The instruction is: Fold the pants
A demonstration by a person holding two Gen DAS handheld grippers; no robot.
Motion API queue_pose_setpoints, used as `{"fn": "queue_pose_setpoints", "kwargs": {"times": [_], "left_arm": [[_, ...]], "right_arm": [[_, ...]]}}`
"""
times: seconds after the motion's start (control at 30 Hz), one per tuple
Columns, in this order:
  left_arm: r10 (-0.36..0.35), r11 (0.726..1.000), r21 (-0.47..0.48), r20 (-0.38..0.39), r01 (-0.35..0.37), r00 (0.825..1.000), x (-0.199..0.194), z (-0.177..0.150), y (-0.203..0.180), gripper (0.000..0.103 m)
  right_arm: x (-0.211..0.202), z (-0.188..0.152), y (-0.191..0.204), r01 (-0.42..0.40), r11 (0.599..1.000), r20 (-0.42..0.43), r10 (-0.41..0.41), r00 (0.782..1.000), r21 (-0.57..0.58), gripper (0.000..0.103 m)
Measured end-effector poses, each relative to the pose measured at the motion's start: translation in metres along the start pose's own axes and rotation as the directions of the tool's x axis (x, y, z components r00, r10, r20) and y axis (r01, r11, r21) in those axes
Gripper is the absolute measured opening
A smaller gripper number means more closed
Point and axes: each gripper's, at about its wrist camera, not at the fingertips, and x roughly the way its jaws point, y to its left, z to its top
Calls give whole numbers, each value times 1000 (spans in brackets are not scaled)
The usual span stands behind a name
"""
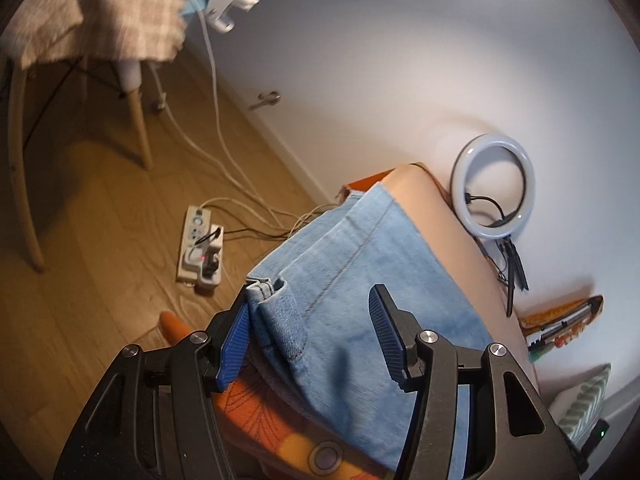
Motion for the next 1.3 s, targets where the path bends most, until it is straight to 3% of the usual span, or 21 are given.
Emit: {"fn": "queue_pose_setpoints", "kwargs": {"times": [0.07,0.13,0.2,0.3,0.43,0.53,0.6,0.63,0.67,0.83,0.97,1.1,1.17,1.3], "left_arm": [[8,1000,-8,-6,-8,1000,3,-3,2,55],[-28,999,-41,2,28,1000,4,-5,9,53],[-30,998,-50,26,31,999,0,-6,12,36],[-47,999,-13,76,48,996,-8,-8,4,28],[-44,997,63,70,39,997,-6,-6,-10,27],[8,999,48,30,-9,1000,3,-4,-12,34],[6,999,50,40,-8,999,6,-5,-13,34],[19,998,58,46,-22,999,6,-5,-14,27],[25,998,64,50,-28,998,6,-5,-15,12],[-48,994,103,102,37,994,-9,-4,-37,12],[-127,962,255,88,101,988,-22,-13,-87,11],[-202,891,419,21,175,979,-27,-37,-140,11],[-218,853,476,-43,212,975,-22,-53,-159,11],[-255,828,477,-146,293,956,-6,-76,-172,11]], "right_arm": [[-1,0,1,-1,1000,2,1,1000,-5,68],[-1,0,1,3,1000,3,-3,1000,-7,68],[0,-1,1,4,1000,-2,-4,1000,-8,68],[3,-2,0,8,1000,-15,-8,1000,-3,68],[4,-3,1,3,1000,-19,-3,1000,-1,68],[3,-3,4,-3,1000,-13,3,1000,-5,68],[2,-2,5,-8,1000,-10,8,1000,-7,68],[2,-2,6,-8,1000,-9,8,1000,-9,68],[1,-2,6,-9,1000,-8,9,1000,-10,68],[1,-3,8,-34,999,-12,34,999,3,68],[1,-3,12,-55,998,-6,55,998,12,68],[1,3,22,-128,991,6,128,992,49,68],[5,9,29,-219,971,8,219,976,91,69],[26,23,61,-376,920,-21,380,925,113,70]]}}
